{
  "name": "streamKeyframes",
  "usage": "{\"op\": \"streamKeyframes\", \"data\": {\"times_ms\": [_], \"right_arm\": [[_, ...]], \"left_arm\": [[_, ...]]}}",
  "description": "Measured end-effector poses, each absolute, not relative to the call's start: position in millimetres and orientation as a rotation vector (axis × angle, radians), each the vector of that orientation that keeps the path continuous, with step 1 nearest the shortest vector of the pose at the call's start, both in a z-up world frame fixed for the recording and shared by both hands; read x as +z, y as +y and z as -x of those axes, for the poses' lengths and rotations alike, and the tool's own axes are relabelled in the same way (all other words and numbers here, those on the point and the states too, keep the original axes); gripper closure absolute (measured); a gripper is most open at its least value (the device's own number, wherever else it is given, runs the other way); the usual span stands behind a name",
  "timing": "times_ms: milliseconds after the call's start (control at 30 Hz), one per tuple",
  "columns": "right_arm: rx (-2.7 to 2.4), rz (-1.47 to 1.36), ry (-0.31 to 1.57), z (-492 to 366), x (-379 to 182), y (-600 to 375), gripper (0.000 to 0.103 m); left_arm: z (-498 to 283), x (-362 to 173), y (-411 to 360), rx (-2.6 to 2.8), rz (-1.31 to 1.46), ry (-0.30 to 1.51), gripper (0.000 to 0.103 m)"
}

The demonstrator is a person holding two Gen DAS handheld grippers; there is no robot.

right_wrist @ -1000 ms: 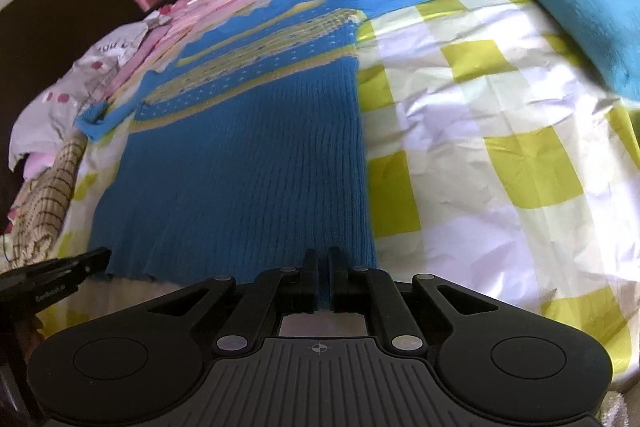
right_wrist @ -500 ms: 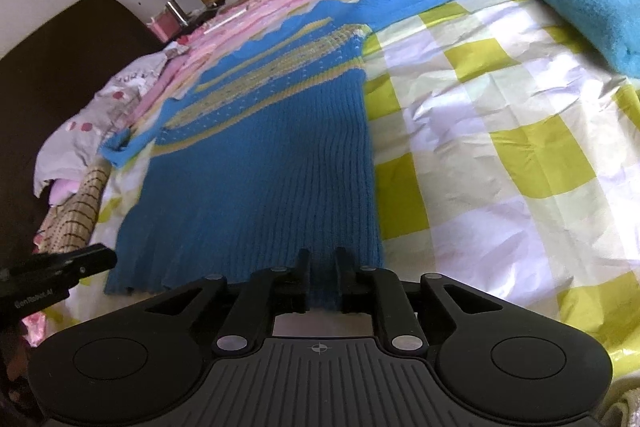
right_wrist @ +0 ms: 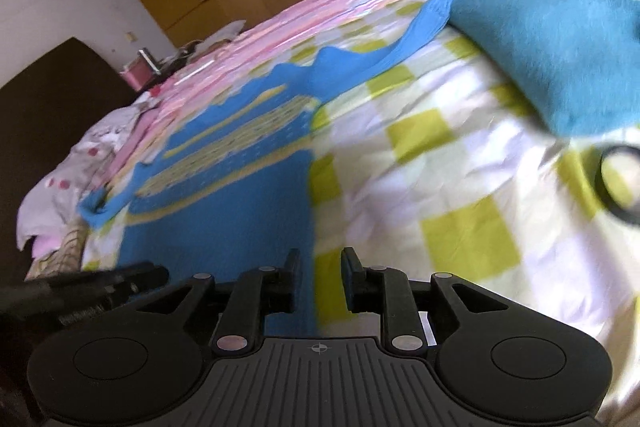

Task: Fold small clothes
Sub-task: 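Grasp the sweater sleeve cuff with the right gripper and lift it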

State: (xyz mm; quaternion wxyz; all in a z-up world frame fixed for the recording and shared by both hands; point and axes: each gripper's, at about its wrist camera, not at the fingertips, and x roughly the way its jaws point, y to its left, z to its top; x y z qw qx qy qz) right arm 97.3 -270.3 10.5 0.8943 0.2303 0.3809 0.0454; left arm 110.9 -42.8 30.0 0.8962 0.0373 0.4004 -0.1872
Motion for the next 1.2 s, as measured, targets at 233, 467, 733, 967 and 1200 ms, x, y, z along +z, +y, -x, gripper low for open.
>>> {"op": "streamKeyframes", "data": {"times_ms": [233, 467, 733, 967, 1200], "right_arm": [[-0.011, -0.436, 0.801, -148.0, 20.2, -282.0, 0.081], [-0.116, -0.473, 0.752, -211.3, 38.1, -319.8, 0.079], [-0.224, -0.5, 0.691, -275.8, 48.5, -366.5, 0.061], [-0.35, -0.51, 0.657, -324.9, 49.2, -393.8, 0.048], [-0.446, -0.404, 0.701, -366.0, 36.4, -393.8, 0.044]], "left_arm": [[-147.3, 21.1, -46.5, -0.433, 0.0, 0.805, 0.074], [-184.4, 26.1, -67.7, -0.502, 0.051, 0.774, 0.074], [-219.4, 26.2, -102.6, -0.533, 0.061, 0.754, 0.074], [-241.4, 22.6, -112.6, -0.485, 0.095, 0.752, 0.072], [-240.6, 16.6, -108.0, -0.471, 0.086, 0.749, 0.067]]}}
